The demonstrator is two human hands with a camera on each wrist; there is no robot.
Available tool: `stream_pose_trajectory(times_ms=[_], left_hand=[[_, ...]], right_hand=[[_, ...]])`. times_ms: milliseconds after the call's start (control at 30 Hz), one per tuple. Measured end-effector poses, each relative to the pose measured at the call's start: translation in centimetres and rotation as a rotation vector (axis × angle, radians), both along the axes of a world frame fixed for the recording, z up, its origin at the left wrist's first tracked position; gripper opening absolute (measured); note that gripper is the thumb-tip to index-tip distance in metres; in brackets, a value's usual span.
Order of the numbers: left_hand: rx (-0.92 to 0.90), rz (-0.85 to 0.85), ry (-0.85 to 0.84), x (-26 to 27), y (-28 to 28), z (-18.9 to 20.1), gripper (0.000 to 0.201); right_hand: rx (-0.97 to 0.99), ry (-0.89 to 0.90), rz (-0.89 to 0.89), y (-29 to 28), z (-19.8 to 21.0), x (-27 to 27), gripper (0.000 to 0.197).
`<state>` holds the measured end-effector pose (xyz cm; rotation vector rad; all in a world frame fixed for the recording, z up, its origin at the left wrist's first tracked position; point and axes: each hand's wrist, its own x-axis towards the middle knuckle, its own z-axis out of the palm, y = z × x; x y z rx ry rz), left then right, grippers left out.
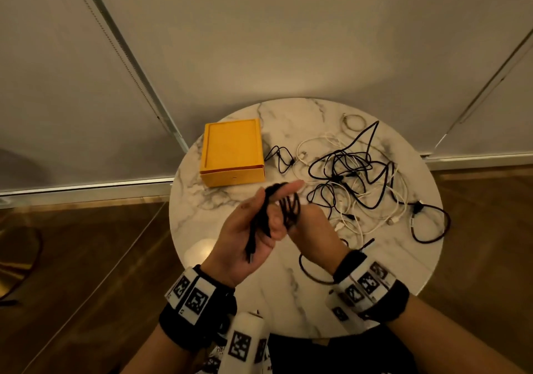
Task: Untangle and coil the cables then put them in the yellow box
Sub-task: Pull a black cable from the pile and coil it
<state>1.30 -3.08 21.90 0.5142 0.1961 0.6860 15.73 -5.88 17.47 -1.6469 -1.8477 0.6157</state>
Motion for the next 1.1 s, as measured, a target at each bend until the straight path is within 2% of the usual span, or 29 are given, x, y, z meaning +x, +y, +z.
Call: stream_pose_trajectory(times_ms=[33,100,167,233,300,367,400,500,567,700,800,900,1033,1100], left_hand=[[-0.012,0.057,0.017,-0.2,0.5,0.0,0.045],[0.053,0.200,0.121,-0.8,1.3,0.0,0.044],[0.307,0.342,0.382,-0.8,2.3,-0.4,0.041],[0.657,0.392,0.683,-0.8,2.9,-1.1,0.036],[0.978,0.319,0.931,-1.1,3.2,-2.0,0.037],[1.259,0.235,1.111,-1.9,3.4,-2.8,0.038],[1.337,0.185,1.160,-2.3,3.4,-2.9,0.035],[1.379,-0.023,1.185,-3.2,3.2,-2.7,0.028],[1.336,-0.108,1.130,-3.5,2.6,-2.5,0.025],[0.901,-0.179,0.904,-3.5,0.9,-2.0,0.029],[0.790,-0.186,0.744,-2.6,-0.1,-1.3,0.026],[0.590,-0.093,0.564,-1.9,-0.3,-0.4,0.028],[0.347,0.102,0.396,-1.5,1.1,0.5,0.033],[0.238,0.197,0.314,-1.2,1.6,0.8,0.038]], right_hand=[[0.045,-0.001,0.008,-0.2,-0.5,-0.5,0.018],[-0.038,0.003,0.114,-1.3,-1.5,-1.9,0.021],[-0.053,-0.036,0.201,-2.2,-1.7,-2.9,0.019],[-0.085,-0.047,0.241,-2.6,-1.0,-2.9,0.018],[-0.074,-0.113,0.243,-2.3,0.0,-2.2,0.018],[-0.027,-0.211,0.265,-2.3,1.1,-1.2,0.022],[0.001,-0.256,0.269,-2.4,1.5,-0.6,0.023],[0.054,-0.390,0.266,-2.1,2.4,1.2,0.020],[0.122,-0.349,0.202,-1.4,2.8,2.6,0.018],[0.224,-0.123,0.049,0.3,3.6,4.2,0.012],[0.268,0.012,-0.063,1.2,3.8,3.8,0.010],[0.202,0.150,-0.101,1.6,2.8,2.4,0.012],[0.087,0.309,0.047,0.5,1.9,-0.5,0.017],[-0.031,0.478,0.057,0.1,2.1,-1.6,0.024]])
